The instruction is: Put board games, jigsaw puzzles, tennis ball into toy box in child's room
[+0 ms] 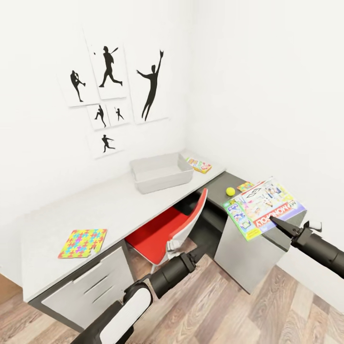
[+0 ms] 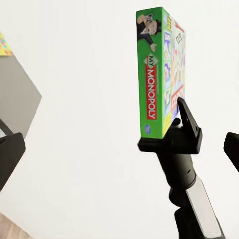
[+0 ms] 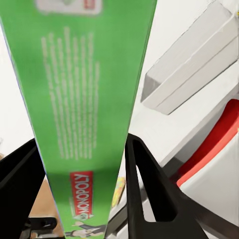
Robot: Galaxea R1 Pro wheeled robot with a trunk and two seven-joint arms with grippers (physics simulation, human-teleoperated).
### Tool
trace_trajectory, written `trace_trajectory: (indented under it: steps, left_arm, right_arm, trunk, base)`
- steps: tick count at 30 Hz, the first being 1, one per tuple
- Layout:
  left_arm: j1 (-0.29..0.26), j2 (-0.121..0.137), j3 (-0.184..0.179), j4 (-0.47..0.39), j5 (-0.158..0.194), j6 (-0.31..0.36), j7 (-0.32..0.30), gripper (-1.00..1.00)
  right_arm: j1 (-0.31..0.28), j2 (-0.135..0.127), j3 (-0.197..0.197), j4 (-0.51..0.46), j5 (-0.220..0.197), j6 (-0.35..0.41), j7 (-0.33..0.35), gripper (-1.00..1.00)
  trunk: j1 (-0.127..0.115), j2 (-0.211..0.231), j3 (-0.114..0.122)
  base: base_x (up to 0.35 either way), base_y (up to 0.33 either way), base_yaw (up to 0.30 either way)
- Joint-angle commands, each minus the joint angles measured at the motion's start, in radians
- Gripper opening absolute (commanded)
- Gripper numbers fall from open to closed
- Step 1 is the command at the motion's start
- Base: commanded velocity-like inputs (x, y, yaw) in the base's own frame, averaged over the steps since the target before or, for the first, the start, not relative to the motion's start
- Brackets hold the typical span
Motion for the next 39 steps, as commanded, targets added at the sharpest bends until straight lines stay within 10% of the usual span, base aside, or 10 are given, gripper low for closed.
trace_trajectory:
  steps: [1, 12, 21, 27, 39]
  left_arm:
    - [0.001, 0.008, 0.000, -0.010, 0.011, 0.012, -0.001, 1.00]
    - [0.034, 0.044, 0.012, -0.082, 0.021, 0.042, -0.003, 1.00]
    - [0.020, 0.069, 0.045, -0.160, 0.026, 0.119, 0.033, 1.00]
    - [-0.093, 0.031, 0.183, -0.238, 0.051, 0.304, 0.172, 1.00]
    - [-0.144, -0.018, 0.234, -0.313, 0.069, 0.442, 0.332, 1.00]
  right_arm:
    - [-0.001, 0.000, -0.004, -0.002, 0.002, 0.004, 0.006, -1.00]
    - [0.003, -0.008, -0.014, -0.031, -0.007, 0.004, 0.008, -1.00]
    - [0.023, -0.092, -0.011, -0.037, -0.151, 0.004, 0.025, -1.00]
    - [0.059, -0.165, -0.007, -0.039, -0.233, 0.004, 0.049, -1.00]
    - [0.077, -0.237, -0.006, -0.043, -0.248, 0.004, 0.128, -1.00]
  trunk:
    - [0.001, -0.002, -0.002]
    - [0.001, -0.002, -0.002]
    - [0.001, -0.002, -0.002]
    - [0.001, -0.002, -0.002]
    - [0.001, -0.002, -0.001]
  base:
    - [0.000, 0.000, 0.296]
    - [0.000, 0.000, 0.296]
    - [0.000, 0.000, 0.296]
    - [0.000, 0.000, 0.296]
    - [0.000, 0.000, 0.296]
